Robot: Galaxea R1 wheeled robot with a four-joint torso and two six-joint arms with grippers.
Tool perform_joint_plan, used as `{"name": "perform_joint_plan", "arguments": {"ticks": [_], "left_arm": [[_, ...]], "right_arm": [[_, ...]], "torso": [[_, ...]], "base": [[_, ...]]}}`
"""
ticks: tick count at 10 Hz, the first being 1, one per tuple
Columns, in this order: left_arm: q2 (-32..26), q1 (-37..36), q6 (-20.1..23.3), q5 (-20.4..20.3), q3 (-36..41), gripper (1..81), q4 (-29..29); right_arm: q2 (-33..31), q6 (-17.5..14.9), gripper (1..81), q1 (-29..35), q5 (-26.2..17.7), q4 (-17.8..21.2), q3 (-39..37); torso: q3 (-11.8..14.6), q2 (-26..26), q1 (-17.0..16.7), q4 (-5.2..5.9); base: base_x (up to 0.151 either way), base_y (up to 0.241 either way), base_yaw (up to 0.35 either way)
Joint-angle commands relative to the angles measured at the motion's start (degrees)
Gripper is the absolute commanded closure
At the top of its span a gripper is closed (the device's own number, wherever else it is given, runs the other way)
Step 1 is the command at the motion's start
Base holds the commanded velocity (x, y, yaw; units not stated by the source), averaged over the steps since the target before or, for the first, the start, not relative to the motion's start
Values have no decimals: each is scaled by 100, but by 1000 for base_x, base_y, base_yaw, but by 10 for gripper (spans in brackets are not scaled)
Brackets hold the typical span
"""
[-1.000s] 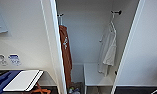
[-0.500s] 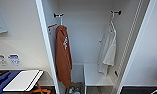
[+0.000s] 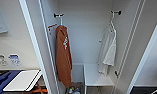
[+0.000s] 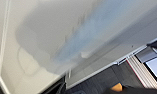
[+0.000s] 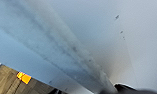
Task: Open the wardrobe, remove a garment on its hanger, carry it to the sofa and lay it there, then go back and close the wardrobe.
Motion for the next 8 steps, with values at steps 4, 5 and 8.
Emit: {"name": "perform_joint_plan", "arguments": {"ticks": [4,5,8], "left_arm": [[-192,287,-36,-491,-740,10,-99],[-62,401,-36,-570,-958,10,-99],[422,639,-36,-579,-1608,10,-99]], "right_arm": [[-404,148,10,100,-704,209,-568],[-413,157,10,30,-695,226,-838],[-290,157,10,-128,-756,306,-1533]], "torso": [[5,-11,-22,0],[6,-13,-24,2],[6,-15,-33,2]], "base": [[0,0,0],[0,0,0],[0,0,0]]}}
